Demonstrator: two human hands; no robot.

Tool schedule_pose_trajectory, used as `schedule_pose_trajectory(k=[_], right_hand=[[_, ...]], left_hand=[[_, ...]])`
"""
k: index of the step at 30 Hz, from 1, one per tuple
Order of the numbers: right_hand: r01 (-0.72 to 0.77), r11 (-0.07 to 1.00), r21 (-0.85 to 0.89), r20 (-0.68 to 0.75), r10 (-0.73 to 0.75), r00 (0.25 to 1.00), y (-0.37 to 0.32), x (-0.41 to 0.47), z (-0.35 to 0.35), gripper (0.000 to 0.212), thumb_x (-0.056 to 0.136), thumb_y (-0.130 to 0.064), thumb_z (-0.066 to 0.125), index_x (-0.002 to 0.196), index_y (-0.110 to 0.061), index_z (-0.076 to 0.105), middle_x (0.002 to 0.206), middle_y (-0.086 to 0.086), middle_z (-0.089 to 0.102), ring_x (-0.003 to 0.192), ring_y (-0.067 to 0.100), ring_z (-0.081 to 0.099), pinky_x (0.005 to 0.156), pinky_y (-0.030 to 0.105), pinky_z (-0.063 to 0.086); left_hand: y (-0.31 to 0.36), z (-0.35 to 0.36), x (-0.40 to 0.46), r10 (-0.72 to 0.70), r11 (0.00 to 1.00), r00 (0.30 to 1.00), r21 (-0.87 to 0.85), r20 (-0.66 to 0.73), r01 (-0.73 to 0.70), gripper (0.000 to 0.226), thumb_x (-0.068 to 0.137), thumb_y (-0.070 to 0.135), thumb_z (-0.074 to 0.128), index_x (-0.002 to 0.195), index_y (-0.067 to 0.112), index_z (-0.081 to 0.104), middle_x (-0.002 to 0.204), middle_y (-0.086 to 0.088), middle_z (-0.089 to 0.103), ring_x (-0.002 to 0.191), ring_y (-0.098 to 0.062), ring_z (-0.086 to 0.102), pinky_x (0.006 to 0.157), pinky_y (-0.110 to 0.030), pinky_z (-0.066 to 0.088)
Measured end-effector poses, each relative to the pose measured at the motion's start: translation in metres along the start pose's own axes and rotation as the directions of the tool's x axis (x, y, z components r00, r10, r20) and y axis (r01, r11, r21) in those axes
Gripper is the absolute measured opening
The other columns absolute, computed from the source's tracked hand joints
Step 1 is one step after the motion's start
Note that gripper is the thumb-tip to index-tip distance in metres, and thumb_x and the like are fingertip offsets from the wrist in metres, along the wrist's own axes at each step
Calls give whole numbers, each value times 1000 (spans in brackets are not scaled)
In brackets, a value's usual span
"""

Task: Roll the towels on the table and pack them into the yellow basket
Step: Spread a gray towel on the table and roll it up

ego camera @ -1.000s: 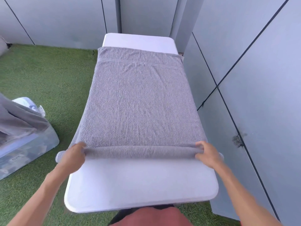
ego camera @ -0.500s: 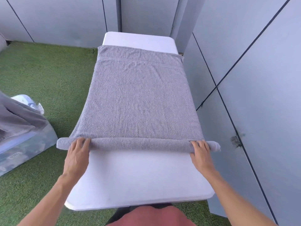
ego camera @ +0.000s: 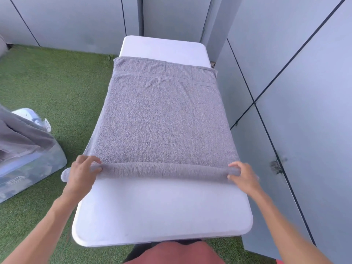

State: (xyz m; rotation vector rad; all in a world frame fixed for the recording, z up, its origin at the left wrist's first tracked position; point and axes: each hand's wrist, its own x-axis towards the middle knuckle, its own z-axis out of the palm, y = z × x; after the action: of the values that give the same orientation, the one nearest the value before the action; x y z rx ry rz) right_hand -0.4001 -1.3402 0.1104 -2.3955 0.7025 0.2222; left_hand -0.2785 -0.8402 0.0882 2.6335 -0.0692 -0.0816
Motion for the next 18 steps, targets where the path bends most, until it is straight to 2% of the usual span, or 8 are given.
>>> schedule_pose_trajectory(k=[2,5,8,10,13,16,18], right_hand=[[71,988,-140,-190,-97,977,-2,-6,14,24,78,-5,71,99,-16,69,111,8,52,109,28,51,93,32,36],[84,888,-452,-311,-246,918,2,-30,38,21,77,-11,74,98,-14,72,116,12,55,113,35,48,96,48,37],[126,849,-513,-207,-265,942,6,-39,51,49,72,-18,78,118,-7,62,126,15,48,118,35,42,98,50,41],[140,862,-487,-159,-245,956,7,-31,53,57,70,-11,77,122,-2,57,125,16,46,120,36,40,104,49,39],[126,914,-386,-131,-190,973,4,-16,48,48,76,5,67,122,0,56,118,14,51,114,38,44,104,44,36],[149,909,-390,-57,-185,981,2,-8,32,43,86,1,57,128,-4,53,123,11,53,116,32,43,104,35,30],[206,886,-415,55,-202,978,5,-10,21,37,91,-5,55,128,-7,53,123,8,53,118,27,45,101,31,30]], left_hand=[[4,4,-7,75,983,992,175,-106,-56,12,79,11,74,91,15,72,94,-11,53,87,-35,46,73,-47,40],[5,21,-29,191,956,969,254,-155,-148,18,85,13,70,103,10,69,95,-11,54,83,-34,46,68,-49,45],[-4,32,-42,280,915,958,319,-60,-248,50,82,17,73,127,4,56,117,-16,54,101,-38,49,84,-50,48],[-7,31,-33,268,914,963,319,-17,-249,59,75,12,78,128,4,55,121,-16,53,108,-38,49,90,-50,47],[2,25,-12,206,935,978,293,15,-202,51,73,3,77,121,6,59,113,-13,58,106,-38,51,88,-51,48],[8,20,-3,183,943,982,277,35,-186,44,76,0,72,118,7,63,109,-10,62,104,-37,54,84,-50,49],[4,17,-9,191,945,980,261,56,-199,40,78,0,70,116,7,64,107,-8,63,103,-36,55,80,-49,49]])
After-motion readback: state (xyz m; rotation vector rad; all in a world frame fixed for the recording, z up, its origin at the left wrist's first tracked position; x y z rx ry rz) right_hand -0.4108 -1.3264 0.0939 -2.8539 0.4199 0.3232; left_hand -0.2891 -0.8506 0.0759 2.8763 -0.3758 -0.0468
